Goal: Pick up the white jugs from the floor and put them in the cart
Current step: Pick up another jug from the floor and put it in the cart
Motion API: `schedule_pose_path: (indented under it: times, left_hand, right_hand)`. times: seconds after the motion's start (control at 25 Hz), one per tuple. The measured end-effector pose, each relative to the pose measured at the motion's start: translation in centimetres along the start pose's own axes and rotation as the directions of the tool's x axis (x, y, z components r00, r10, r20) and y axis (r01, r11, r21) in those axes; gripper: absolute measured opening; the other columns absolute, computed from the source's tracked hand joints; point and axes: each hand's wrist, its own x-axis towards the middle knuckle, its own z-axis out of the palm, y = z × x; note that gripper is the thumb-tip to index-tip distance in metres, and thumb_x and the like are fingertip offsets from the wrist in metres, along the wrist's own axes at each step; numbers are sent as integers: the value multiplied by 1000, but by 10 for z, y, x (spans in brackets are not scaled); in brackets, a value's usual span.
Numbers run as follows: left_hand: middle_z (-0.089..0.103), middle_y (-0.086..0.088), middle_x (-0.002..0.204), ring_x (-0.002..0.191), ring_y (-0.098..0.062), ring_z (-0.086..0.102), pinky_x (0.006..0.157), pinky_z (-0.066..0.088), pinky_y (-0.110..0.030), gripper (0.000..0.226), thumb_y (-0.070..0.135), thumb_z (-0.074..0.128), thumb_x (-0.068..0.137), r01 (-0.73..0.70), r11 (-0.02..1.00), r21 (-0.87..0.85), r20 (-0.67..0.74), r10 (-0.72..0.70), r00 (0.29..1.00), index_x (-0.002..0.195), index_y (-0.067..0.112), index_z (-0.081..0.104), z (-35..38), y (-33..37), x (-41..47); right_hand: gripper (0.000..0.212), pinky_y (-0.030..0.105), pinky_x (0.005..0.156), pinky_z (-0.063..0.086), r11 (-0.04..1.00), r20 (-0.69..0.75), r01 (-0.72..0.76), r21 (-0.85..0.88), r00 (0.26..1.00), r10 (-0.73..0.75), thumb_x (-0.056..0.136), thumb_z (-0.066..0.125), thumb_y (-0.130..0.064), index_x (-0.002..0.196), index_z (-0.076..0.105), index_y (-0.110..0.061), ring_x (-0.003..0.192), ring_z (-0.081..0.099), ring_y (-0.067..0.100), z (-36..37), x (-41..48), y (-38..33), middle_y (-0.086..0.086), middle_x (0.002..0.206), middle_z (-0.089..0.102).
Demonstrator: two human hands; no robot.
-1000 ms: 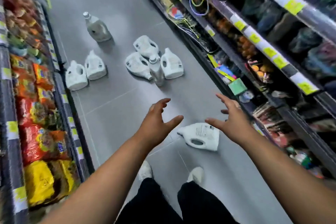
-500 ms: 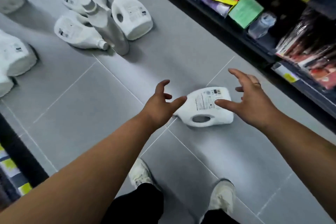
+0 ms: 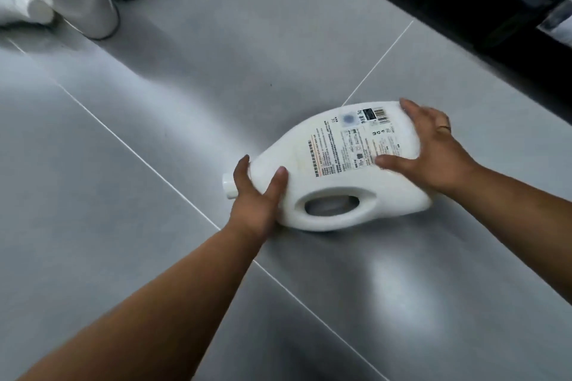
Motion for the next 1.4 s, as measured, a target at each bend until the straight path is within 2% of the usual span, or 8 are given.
schedule_pose_path:
  times: [0.16,0.32,0.44,0.68,0.84,1.04,1.16,1.4]
  left_hand:
    - [44,7,136,118,-17,50,105,38,-32,88,63,72,71,-84,977,-194,-243,35,969,139,57,18,33,-9,6]
    - [46,5,136,118,-18,52,105,41,-35,87,65,71,62,-114,967,-228,-281,46,959,134,60,23,43,-9,5]
    - [46,2,134,114,-17,54,102,43,-35,81,62,70,63,-136,970,-202,-259,81,962,132,59,28,41,-8,5]
    - [43,0,134,98,4,48,104,41,-37,72,62,68,64,-173,981,-91,-182,155,971,127,61,33,28,-7,4]
    - [43,1,134,96,4,49,96,41,-31,71,60,69,65,-198,977,-75,-155,185,970,127,60,35,26,-10,2]
    - [45,0,135,106,-7,54,104,43,-40,78,68,70,56,-175,983,-59,-143,165,976,124,64,34,19,-14,4]
    - [46,1,136,118,-18,52,107,42,-43,78,71,70,53,-174,984,-45,-135,166,977,121,68,33,18,-9,6]
    - [52,11,128,114,-13,56,101,48,-48,75,57,77,62,-190,972,-137,-68,182,981,125,62,36,12,-6,15]
  right_hand:
    - [104,22,97,37,949,-19,39,313,999,-35,64,87,-29,145,25,-48,118,49,4,15,10,19,-25,131,46]
    - [104,21,88,51,750,16,-14,661,1000,4,58,79,-21,146,28,-41,107,61,-4,20,7,22,-27,122,55]
    - [103,19,81,53,702,43,-13,712,999,-26,59,81,-16,146,30,-38,104,64,-2,20,5,20,-21,122,58]
    - [87,22,89,52,711,6,17,703,1000,-30,71,81,-5,140,39,-36,114,60,9,31,-14,24,-14,124,58]
    - [88,23,87,51,704,-9,12,710,1000,-8,70,83,-7,138,40,-39,111,61,8,37,-27,29,-12,124,60]
    - [88,24,89,52,694,13,-6,720,1000,-4,67,82,-10,138,38,-40,111,61,9,40,-29,26,-10,126,59]
    - [86,26,85,55,614,43,-52,787,999,29,65,74,-14,137,37,-43,106,63,14,33,-20,22,-8,126,59]
    - [78,32,76,59,473,99,-113,874,994,54,68,65,-12,135,41,-44,91,69,20,33,-13,17,0,117,66]
